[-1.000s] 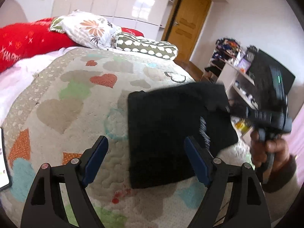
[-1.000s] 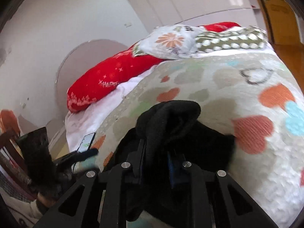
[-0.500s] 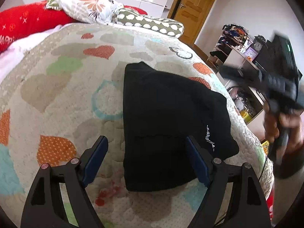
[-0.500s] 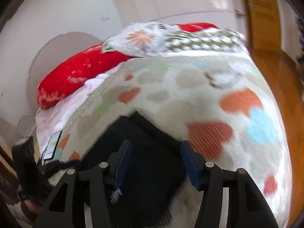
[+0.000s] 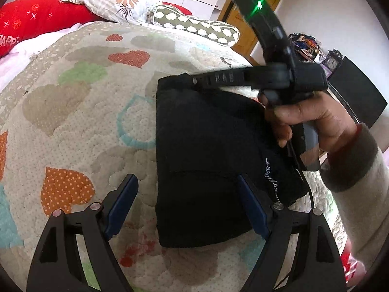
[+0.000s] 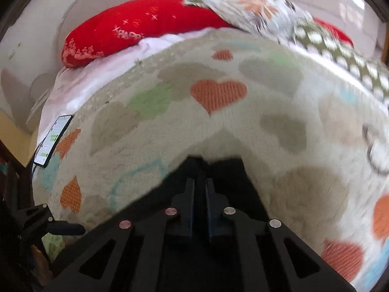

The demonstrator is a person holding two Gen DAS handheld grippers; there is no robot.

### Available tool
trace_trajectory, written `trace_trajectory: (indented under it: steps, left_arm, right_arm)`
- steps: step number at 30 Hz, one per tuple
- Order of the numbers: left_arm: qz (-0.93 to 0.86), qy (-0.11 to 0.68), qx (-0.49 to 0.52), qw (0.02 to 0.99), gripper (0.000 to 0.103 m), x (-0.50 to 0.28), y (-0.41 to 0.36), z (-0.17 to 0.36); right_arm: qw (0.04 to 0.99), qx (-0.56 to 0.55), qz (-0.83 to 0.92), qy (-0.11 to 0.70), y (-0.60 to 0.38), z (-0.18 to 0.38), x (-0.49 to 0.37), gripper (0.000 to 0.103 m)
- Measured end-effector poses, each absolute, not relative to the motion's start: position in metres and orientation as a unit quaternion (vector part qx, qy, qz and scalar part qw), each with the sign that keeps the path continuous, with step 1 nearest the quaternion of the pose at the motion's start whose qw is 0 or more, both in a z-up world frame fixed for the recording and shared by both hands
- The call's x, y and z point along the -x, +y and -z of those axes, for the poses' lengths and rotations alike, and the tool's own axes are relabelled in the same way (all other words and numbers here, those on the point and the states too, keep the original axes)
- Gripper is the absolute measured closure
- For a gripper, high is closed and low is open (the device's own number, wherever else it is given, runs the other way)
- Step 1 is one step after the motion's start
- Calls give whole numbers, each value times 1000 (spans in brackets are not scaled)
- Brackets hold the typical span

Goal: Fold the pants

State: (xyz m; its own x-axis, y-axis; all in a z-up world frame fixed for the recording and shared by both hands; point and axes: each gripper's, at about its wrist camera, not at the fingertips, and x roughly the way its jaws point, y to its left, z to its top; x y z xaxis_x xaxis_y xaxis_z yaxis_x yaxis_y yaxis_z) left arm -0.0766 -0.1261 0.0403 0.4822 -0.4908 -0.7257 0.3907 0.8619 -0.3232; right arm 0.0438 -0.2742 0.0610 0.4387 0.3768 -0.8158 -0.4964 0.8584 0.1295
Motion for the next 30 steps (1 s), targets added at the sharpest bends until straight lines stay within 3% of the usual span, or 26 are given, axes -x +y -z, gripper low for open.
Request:
trace_trajectory:
  steps: [3,9,13,16,17,30]
  left_arm:
    - [252,436,53,862,19,76,-131,-40]
    - [256,447,50,856,17,74,-138,-33]
    - [256,443,42,858,17,77,-135,-43]
    - [250,424,39,869,17,78,-129,-59]
    - [249,420,41,872,17,77,-127,-63]
    - [227,425,15,876,17,53,-149,-58]
  right_arm:
    - [864,71,-234,441,-272,-67,-56,103]
    - [862,45,-213,458,-277,-49,-68,103]
    - [883,13,-191,430,-306,-83,-47,93]
    - [894,9,-185,407,-326,-109,-14,72]
    - [897,12,-183,402,-330,-113,-3,70]
    - [896,2,-130,426,-355,-72,75,69]
